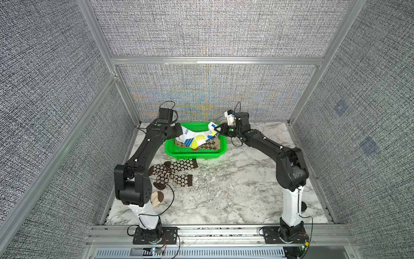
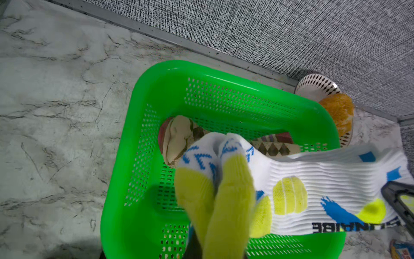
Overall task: Place the socks together as a pair
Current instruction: Place a pair of socks in the bin.
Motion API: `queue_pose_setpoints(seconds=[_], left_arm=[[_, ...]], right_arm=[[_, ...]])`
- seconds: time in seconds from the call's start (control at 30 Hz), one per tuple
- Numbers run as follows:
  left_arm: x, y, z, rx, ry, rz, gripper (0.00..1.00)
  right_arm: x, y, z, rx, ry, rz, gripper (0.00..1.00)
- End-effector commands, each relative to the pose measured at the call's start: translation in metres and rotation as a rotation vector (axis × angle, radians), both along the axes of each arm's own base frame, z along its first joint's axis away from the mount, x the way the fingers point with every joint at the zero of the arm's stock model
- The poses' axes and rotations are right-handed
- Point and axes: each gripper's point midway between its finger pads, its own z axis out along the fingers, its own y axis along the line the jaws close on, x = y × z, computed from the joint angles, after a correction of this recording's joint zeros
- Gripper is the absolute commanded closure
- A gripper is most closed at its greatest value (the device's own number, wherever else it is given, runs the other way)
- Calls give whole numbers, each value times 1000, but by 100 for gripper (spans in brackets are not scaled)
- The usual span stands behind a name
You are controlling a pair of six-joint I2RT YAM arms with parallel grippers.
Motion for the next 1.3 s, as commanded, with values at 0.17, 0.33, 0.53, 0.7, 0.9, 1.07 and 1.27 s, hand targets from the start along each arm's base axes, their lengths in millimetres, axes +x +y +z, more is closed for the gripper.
queue_pose_setpoints(seconds=[0.17, 0.33, 0.53, 0.7, 0.9, 1.07, 1.27], left_arm=[[30, -3, -42, 43, 58, -70, 95], [39, -1, -57, 59, 71, -59, 70], [24, 8, 8, 55, -44, -18, 1], [-27, 18, 81, 18, -154, 8, 1], [-111, 18, 100, -87, -220, -9, 1], [-170, 24, 72, -110, -184, -8, 1], [-214, 34, 36, -94, -137, 6, 1]], right_arm=[[33, -4, -38, -96, 25, -48, 98], [36, -9, -28, -106, 7, -37, 57], [8, -34, 25, -106, -90, -42, 36], [-61, -33, 50, -121, -147, 50, 34], [-179, 28, -6, -170, -55, 328, 34], [-232, 80, -63, -224, 27, 426, 36], [-238, 132, -111, -318, 83, 436, 40]])
